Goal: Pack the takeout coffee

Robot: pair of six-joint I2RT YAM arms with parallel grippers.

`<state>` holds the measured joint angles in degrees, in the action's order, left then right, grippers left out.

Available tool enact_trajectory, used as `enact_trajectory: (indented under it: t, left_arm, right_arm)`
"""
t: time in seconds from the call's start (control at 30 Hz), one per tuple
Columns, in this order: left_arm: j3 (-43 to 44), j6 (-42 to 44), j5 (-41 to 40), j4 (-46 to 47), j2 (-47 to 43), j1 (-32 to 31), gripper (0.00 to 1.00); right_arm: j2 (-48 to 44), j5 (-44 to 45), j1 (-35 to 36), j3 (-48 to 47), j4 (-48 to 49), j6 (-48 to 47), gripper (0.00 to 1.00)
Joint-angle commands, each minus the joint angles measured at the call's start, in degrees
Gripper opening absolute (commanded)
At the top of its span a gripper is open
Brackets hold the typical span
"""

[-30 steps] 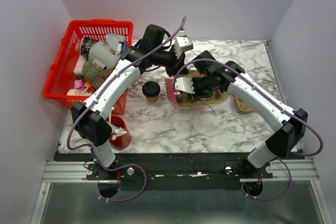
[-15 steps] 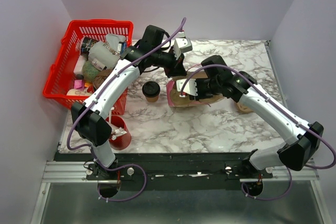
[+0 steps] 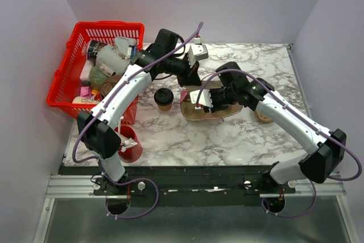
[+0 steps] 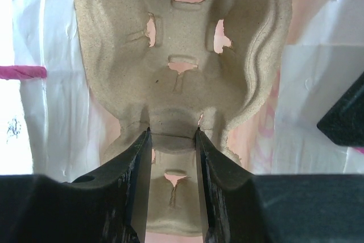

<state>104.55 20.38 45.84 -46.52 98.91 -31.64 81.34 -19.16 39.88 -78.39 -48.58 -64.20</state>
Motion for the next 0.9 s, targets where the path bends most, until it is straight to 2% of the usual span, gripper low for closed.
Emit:
enact_trajectory:
  t: [0.0, 0.4, 0.6, 0.87]
  left_arm:
    - [1.5, 2.3, 0.9, -2.5, -1.1, 0.0, 0.0]
    - [1.6, 3.8, -1.0, -4.2, -1.5, 0.0, 0.0]
    - [2.1, 4.0, -0.5, -4.6, -1.0, -0.1, 0.0]
    - [2.6, 4.3, -0.3, -5.2, -1.3, 0.0, 0.0]
  right_arm:
    - [1.5, -3.2, -0.4, 1.4, 1.5, -2.2, 0.01]
    - [1.2, 6.8, -0.6, 1.7, -1.8, -1.4, 0.01]
    - [2.8, 9.7, -0.6, 2.9, -0.4, -0.7, 0.01]
    - [6.2, 9.3, -0.6, 3.1, 2.1, -0.2, 0.01]
